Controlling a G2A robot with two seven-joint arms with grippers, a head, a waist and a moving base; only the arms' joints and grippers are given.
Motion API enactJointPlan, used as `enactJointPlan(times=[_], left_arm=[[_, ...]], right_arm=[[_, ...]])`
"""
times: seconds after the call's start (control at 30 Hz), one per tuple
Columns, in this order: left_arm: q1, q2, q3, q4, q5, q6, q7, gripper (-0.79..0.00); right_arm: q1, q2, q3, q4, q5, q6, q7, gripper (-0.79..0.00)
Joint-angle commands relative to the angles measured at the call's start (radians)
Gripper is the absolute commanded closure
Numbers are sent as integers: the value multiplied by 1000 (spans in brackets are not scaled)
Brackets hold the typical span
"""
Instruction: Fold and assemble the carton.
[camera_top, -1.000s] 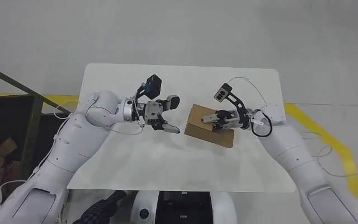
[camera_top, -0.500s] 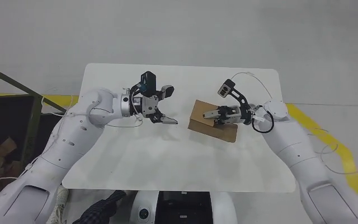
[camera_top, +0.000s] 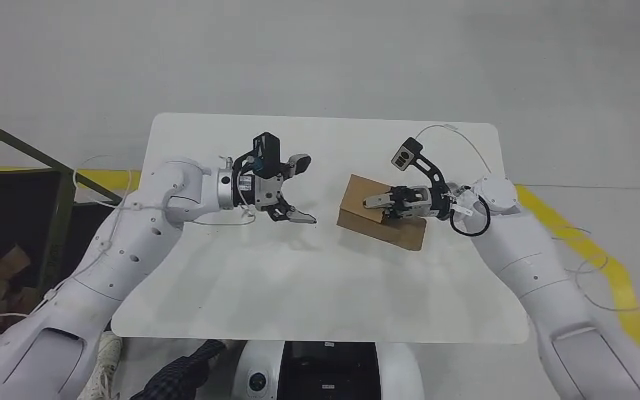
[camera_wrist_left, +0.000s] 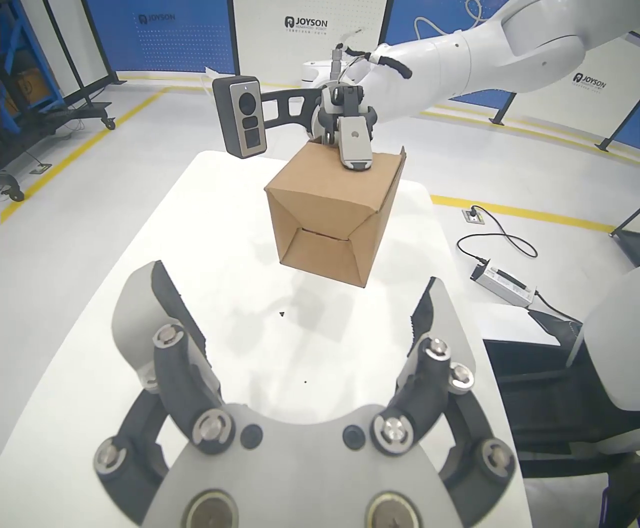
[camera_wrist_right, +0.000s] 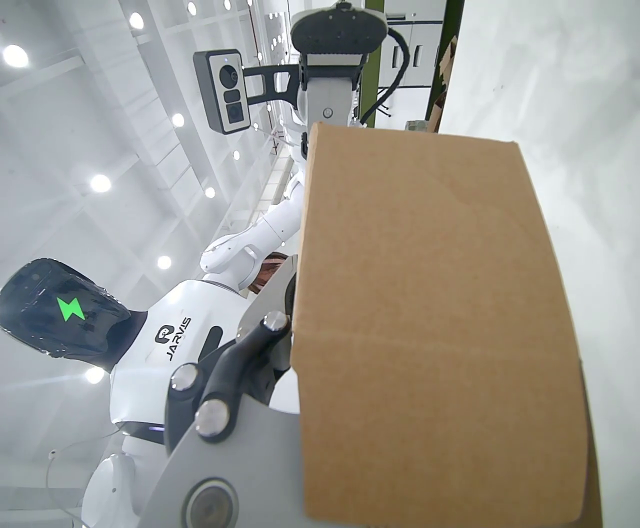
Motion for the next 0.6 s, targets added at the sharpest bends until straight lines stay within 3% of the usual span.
enactJointPlan(times=[0.0, 0.13, 0.33, 0.57], left_arm=[[17, -2, -8, -13, -1, 34, 22, -785], [23, -5, -23, -10, 99, 23, 79, -785], [17, -24, -7, 88, 231, -5, 244, -785], [-6, -47, 75, 107, 301, -7, 375, -785]], right_arm=[[-13, 2, 6, -27, -15, -2, -22, 0], [-20, -1, 8, -32, -27, -23, -17, 0], [-8, -12, -2, 2, -34, -46, 5, 0], [9, -27, -19, 31, -55, -76, 10, 0]])
